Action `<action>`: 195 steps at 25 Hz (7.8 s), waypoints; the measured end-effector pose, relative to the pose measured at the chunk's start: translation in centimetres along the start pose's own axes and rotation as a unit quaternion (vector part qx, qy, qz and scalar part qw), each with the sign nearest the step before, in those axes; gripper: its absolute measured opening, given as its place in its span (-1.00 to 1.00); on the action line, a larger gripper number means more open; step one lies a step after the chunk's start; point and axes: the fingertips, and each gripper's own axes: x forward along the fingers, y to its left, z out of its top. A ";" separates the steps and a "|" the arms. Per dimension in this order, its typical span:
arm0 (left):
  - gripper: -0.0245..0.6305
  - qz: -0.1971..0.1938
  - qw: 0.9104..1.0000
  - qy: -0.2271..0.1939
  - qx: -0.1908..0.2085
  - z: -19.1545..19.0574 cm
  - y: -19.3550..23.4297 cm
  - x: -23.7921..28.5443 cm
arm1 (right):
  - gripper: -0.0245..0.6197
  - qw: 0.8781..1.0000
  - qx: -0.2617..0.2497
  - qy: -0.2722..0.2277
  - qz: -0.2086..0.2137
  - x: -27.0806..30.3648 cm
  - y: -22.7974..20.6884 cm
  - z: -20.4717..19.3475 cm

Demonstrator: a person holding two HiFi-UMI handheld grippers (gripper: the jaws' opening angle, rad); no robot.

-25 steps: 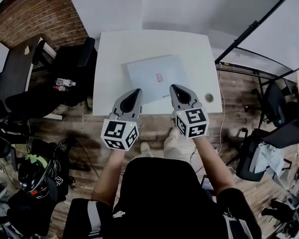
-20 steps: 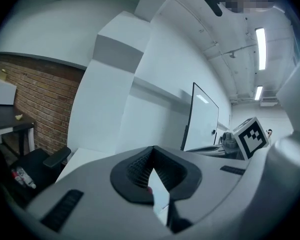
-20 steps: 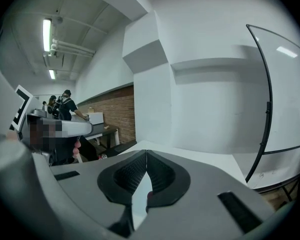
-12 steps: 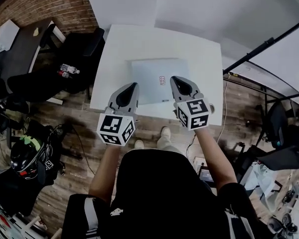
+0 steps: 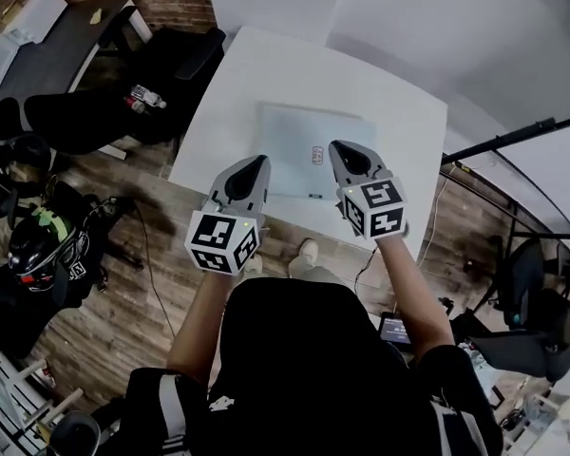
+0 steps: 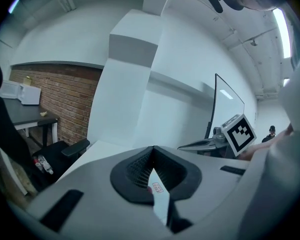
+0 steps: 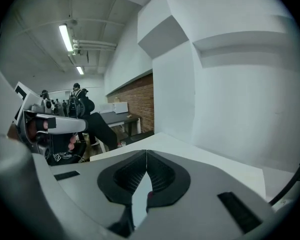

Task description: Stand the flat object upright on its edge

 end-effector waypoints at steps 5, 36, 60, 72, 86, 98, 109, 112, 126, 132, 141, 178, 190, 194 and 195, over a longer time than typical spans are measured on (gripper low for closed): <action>-0.89 0.044 0.999 0.007 -0.031 -1.8 0.5 -0.2 | -0.80 0.999 -0.005 0.026 0.044 1.5 0.0 -2.0; -0.89 0.119 0.980 0.076 -0.138 -15.8 -0.9 0.9 | -0.74 0.970 -0.059 0.202 0.120 4.8 -3.1 -14.3; -0.89 0.106 0.976 0.099 -0.161 -19.2 -2.9 1.3 | 0.09 0.964 -0.074 0.235 0.102 8.2 -6.8 -16.9; -0.89 0.095 0.978 0.111 -0.149 -19.9 -3.1 1.5 | 0.10 0.960 -0.067 0.251 0.102 8.4 -7.0 -17.5; -0.89 0.087 0.976 0.100 -0.170 -20.9 -2.8 0.0 | 0.10 0.960 -0.072 0.247 0.105 8.3 -5.8 -17.4; -0.67 0.091 0.967 0.098 -0.218 -22.7 -1.9 -1.4 | 0.10 0.958 -0.084 0.246 0.119 8.6 -3.8 -17.3; -0.50 0.102 0.947 0.082 -0.295 -24.7 -0.6 -3.1 | 0.09 0.958 -0.091 0.238 0.131 8.2 -1.8 -17.4; -0.46 0.094 0.935 0.067 -0.334 -25.2 -0.3 -3.4 | 0.09 0.958 -0.098 0.228 0.141 8.4 -1.1 -17.6; 0.04 0.068 0.894 -0.002 -0.443 -26.8 -0.2 -4.0 | 0.09 0.953 -0.115 0.228 0.163 7.4 1.4 -18.1; 0.11 0.053 0.874 -0.029 -0.482 -27.7 0.1 -4.5 | 0.09 0.954 -0.117 0.220 0.169 7.0 2.7 -18.3; 0.11 0.068 0.850 -0.070 -0.517 -28.1 1.7 -5.1 | 0.09 0.952 -0.121 0.217 0.181 6.2 3.9 -18.7; 0.06 0.081 0.865 -0.107 -0.484 -25.1 2.5 -5.6 | 0.09 0.950 -0.097 0.227 0.191 4.8 4.7 -18.0; 0.06 0.089 0.910 -0.088 -0.396 -20.8 2.3 -5.1 | 0.09 0.936 -0.110 0.253 0.217 2.4 4.4 -18.0; 0.06 0.095 0.923 -0.083 -0.363 -19.2 1.3 -4.8 | 0.08 0.935 -0.096 0.262 0.218 0.9 3.6 -18.4; 0.06 0.095 0.926 -0.081 -0.357 -18.9 1.0 -4.7 | 0.08 0.934 -0.097 0.266 0.218 0.6 3.4 -18.6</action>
